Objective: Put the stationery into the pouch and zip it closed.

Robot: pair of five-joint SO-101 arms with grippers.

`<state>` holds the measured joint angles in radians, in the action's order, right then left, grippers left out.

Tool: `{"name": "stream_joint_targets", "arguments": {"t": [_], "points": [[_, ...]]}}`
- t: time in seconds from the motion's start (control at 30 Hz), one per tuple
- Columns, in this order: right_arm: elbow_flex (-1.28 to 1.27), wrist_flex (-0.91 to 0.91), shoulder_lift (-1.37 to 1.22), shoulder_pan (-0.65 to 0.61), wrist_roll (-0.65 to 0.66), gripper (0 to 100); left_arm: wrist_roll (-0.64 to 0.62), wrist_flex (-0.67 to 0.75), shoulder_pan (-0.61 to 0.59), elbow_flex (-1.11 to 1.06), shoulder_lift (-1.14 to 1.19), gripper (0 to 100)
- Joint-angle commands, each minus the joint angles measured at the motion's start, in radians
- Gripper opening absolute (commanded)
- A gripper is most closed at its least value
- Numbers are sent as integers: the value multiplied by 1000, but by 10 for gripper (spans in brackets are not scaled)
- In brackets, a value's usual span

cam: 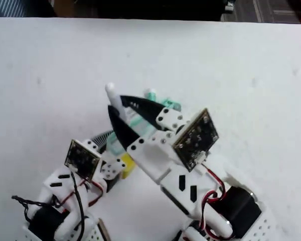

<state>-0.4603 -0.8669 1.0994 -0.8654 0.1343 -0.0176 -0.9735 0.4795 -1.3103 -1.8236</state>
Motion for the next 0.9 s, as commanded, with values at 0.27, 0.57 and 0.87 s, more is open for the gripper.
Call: {"name": "stream_joint_targets", "arguments": {"t": [0.27, 0.57, 0.87], "points": [[-35, -180, 2, 81, 48, 123, -9, 11, -51, 14, -4, 218], [-31, -211, 12, 81, 100, 212, -9, 12, -53, 12, -4, 218], [-31, -117, 13, 124, 94, 209, -2, 12, -58, 17, -4, 131]]}}
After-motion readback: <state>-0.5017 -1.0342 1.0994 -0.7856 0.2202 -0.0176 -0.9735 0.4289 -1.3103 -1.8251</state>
